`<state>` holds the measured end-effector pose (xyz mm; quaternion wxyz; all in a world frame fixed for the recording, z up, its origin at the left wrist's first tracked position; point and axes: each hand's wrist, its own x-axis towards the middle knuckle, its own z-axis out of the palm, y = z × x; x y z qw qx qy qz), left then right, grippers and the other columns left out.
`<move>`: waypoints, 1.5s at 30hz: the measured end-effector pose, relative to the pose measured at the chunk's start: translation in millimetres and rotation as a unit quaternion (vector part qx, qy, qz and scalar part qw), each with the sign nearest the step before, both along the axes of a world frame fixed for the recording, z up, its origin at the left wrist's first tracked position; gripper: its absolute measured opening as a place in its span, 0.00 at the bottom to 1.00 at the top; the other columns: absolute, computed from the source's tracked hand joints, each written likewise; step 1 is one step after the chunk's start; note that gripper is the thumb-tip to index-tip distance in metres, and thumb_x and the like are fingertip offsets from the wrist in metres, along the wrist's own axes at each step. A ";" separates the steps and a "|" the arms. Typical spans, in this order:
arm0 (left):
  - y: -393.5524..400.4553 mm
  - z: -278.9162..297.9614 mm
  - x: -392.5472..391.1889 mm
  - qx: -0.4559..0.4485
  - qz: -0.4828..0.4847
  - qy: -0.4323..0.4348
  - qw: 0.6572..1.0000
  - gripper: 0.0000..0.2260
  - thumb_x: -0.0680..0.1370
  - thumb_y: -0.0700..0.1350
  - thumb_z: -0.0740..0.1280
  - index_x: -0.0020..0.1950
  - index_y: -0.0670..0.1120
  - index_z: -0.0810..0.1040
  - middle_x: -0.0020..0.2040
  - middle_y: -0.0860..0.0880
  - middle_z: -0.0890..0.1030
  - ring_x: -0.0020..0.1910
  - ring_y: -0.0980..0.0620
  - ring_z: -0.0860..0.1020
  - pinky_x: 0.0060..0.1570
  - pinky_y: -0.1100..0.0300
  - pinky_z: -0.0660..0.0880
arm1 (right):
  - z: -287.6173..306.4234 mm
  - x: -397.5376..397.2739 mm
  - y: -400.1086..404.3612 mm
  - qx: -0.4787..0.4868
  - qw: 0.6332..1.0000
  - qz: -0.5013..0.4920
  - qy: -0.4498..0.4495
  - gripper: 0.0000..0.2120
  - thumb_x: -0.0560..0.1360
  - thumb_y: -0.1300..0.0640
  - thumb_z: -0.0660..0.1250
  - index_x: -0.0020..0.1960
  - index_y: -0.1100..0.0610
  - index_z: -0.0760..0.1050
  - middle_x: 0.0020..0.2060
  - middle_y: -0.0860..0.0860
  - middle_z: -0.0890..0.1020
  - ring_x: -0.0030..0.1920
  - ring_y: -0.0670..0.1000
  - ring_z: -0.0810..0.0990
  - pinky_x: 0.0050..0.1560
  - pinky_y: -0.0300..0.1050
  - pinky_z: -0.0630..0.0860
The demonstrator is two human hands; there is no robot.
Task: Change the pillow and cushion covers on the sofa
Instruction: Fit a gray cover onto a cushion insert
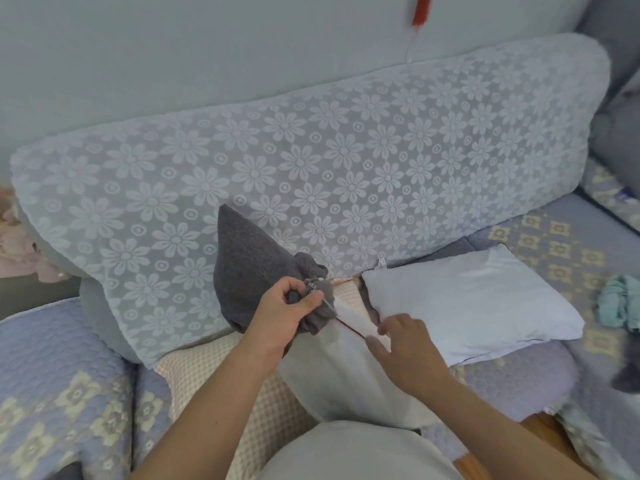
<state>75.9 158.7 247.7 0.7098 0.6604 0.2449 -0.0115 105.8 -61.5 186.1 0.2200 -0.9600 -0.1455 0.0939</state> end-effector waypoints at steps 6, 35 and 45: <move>-18.3 -13.5 3.8 0.123 -0.139 0.017 0.983 0.12 0.73 0.32 0.75 0.48 0.42 0.75 0.42 0.45 0.76 0.37 0.55 0.74 0.35 0.68 0.74 | -33.4 -62.1 -83.8 -0.003 0.916 -0.141 0.375 0.35 0.75 0.46 0.70 0.75 0.52 0.57 0.58 0.54 0.78 0.49 0.51 0.77 0.52 0.45 0.75; 32.5 41.5 -46.0 0.005 0.045 -0.063 0.997 0.09 0.75 0.38 0.75 0.51 0.50 0.81 0.52 0.44 0.84 0.52 0.46 0.83 0.58 0.50 0.78 | 73.5 -3.9 104.3 0.240 0.962 0.127 -0.040 0.09 0.83 0.53 0.58 0.57 0.55 0.75 0.45 0.47 0.81 0.45 0.46 0.76 0.44 0.41 0.67; 31.7 43.6 -51.6 0.108 -0.041 -0.052 0.992 0.07 0.79 0.40 0.71 0.49 0.53 0.82 0.50 0.53 0.84 0.52 0.55 0.81 0.57 0.58 0.74 | 85.0 6.9 98.7 0.337 0.933 0.052 0.118 0.03 0.73 0.60 0.73 0.42 0.53 0.83 0.38 0.47 0.83 0.42 0.43 0.80 0.46 0.39 0.74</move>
